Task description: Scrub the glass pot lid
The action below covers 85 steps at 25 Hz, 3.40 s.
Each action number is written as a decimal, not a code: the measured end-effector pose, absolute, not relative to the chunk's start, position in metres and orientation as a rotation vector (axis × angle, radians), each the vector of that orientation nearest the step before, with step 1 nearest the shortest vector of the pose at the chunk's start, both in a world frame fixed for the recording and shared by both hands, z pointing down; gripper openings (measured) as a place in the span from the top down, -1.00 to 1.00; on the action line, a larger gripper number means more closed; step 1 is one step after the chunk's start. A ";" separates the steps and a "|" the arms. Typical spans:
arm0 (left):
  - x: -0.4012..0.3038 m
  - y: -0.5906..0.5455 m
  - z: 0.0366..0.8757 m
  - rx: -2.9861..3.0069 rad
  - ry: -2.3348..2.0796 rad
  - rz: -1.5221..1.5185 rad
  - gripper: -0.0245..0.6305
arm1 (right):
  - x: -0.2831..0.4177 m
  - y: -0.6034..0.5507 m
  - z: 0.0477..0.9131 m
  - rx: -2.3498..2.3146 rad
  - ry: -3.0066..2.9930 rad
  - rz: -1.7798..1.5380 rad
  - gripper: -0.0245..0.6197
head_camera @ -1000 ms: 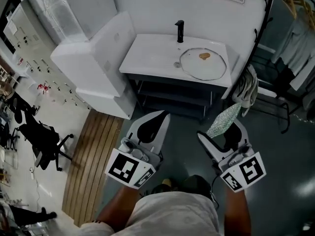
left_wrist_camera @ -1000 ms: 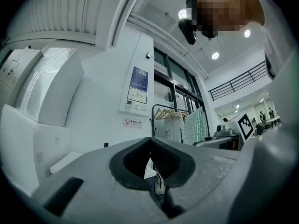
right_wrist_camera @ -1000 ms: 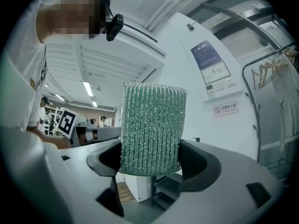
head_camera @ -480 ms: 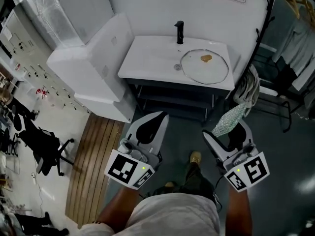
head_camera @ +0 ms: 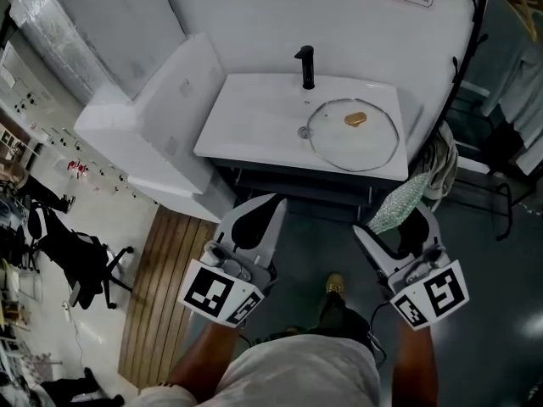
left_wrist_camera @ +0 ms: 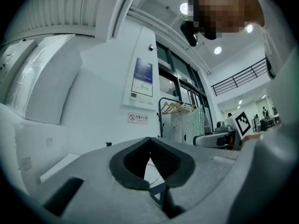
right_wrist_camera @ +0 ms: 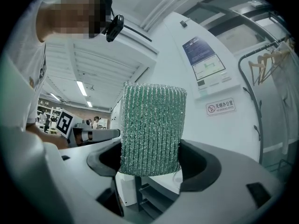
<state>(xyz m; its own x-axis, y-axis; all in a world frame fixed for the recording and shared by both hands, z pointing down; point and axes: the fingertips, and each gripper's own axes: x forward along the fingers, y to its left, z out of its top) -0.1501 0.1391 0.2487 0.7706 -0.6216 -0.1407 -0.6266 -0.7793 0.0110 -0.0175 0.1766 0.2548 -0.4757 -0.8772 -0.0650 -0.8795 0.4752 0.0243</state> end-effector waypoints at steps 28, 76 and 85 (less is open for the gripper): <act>-0.039 -0.021 0.263 -2.854 1.290 0.124 0.88 | 0.104 -0.005 0.258 -1.378 2.803 0.047 -0.16; -0.054 -0.201 0.397 -3.374 1.139 -0.283 0.49 | 0.012 -0.200 0.345 -1.407 3.493 0.232 -0.16; -0.038 -0.191 0.448 -3.505 1.249 -0.617 0.29 | -0.002 -0.210 0.407 -0.931 3.954 0.386 -0.16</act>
<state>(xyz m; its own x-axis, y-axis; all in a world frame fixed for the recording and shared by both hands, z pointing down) -0.0377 -0.1908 0.4484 0.7533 -0.4599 0.4702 -0.6529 -0.6093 0.4500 -0.0022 -0.2096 0.4072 -0.5078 -0.4280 0.7476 -0.2755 0.9029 0.3298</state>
